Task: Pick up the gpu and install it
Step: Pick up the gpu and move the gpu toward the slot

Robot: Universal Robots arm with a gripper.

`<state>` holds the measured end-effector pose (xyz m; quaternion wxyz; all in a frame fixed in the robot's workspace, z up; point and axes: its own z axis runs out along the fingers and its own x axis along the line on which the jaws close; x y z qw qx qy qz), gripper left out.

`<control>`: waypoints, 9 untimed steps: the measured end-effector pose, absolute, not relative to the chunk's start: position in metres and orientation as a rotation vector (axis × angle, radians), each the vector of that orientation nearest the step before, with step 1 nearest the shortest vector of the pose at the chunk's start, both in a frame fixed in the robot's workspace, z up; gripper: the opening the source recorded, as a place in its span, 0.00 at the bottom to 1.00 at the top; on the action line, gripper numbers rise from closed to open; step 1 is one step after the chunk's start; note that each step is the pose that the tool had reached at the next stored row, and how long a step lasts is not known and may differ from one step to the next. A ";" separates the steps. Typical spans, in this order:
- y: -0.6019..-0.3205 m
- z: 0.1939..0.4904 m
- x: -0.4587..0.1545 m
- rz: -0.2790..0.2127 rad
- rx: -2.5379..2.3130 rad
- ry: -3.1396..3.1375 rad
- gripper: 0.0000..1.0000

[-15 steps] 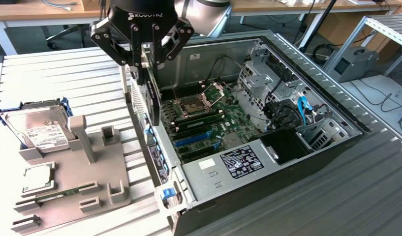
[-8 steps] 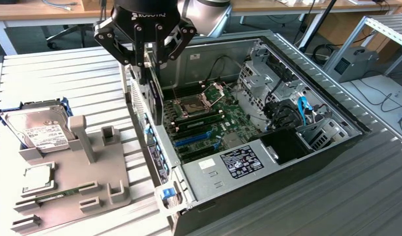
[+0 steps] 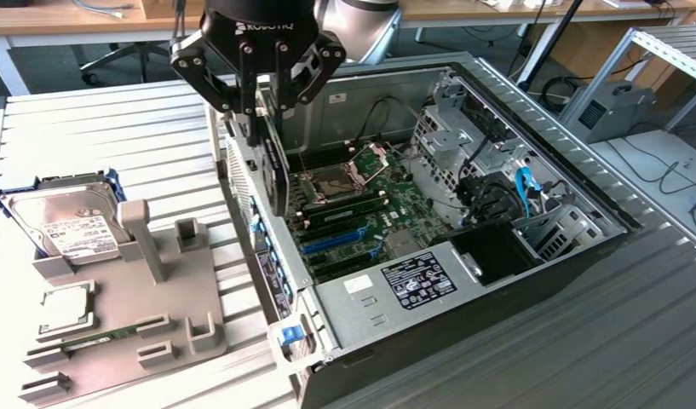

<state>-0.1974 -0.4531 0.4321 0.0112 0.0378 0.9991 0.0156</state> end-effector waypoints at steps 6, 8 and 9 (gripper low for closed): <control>-0.452 0.431 -0.192 0.049 0.118 3.117 0.26; -0.452 0.430 -0.190 0.049 0.118 3.117 0.26; -0.452 0.430 -0.189 0.049 0.118 3.117 0.26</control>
